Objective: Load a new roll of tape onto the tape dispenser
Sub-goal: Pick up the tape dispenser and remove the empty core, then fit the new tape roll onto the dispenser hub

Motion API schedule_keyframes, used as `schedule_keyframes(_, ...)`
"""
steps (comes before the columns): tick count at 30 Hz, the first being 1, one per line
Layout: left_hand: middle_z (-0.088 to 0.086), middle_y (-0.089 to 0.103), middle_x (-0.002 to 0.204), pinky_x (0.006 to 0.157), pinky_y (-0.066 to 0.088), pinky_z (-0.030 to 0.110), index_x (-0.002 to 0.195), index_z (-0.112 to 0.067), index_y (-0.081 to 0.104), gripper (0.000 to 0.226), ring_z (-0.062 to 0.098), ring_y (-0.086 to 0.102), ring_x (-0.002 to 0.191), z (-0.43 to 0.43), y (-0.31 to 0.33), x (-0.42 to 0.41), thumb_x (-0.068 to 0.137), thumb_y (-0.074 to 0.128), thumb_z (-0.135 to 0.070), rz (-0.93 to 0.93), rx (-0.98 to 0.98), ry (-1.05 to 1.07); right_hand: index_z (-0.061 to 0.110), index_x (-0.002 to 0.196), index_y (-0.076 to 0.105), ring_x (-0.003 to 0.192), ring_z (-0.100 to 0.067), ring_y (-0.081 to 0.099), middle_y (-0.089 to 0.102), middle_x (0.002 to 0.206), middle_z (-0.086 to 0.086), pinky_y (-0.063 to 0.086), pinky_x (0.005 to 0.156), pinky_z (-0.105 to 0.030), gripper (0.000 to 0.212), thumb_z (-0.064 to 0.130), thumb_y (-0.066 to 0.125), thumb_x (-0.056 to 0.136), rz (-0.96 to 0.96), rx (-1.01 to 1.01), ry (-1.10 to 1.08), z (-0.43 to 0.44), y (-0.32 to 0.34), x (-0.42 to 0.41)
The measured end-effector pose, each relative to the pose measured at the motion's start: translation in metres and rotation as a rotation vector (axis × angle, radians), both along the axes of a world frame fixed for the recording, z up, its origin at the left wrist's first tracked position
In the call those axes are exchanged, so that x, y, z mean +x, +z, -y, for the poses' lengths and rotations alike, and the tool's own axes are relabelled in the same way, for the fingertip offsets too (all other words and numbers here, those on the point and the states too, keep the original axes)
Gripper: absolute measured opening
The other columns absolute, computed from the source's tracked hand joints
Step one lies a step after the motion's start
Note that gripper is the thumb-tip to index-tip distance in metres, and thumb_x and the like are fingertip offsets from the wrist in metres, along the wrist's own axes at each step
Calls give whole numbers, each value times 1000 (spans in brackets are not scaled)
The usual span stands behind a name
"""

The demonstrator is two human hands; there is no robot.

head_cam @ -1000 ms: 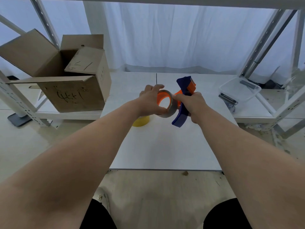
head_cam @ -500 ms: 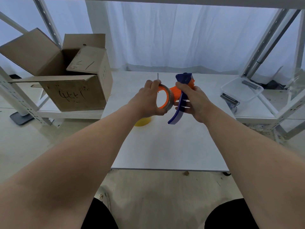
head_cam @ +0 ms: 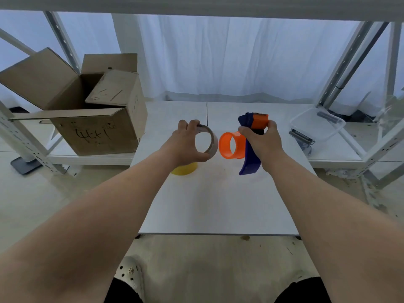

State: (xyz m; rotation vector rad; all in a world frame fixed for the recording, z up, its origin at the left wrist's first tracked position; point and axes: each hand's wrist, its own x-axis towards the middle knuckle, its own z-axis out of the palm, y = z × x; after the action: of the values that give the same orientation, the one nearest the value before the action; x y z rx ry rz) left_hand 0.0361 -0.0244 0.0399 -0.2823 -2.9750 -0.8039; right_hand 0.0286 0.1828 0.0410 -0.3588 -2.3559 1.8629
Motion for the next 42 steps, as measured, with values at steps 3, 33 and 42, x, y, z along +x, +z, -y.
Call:
schedule_keyframes(3,8,34,136,98,39,37,141,-17,24,94,32,45,121,0,-8,-7,67,73,-47,-35,-16,54,30,117,41,83,-17,58,56,94,10,50,70,-32,52,37,72,77,-19,-27,-8,-8,-2,-6)
schedule_keyframes(33,9,14,157,114,-2,55,147,-21,18,79,28,6,145,-27,-68,-79,85,48,-60,222,-437,95,18,113,48,78,-22,59,56,89,-3,55,87,-47,47,44,61,77,198,-101,-9,-20,-57,-60)
schedule_keyframes(42,16,35,141,104,35,48,142,-13,30,66,37,36,128,35,-53,-31,88,53,-44,219,-321,178,11,110,48,64,-18,54,54,79,-2,53,67,-37,50,41,64,75,200,-111,152,30,-50,-48)
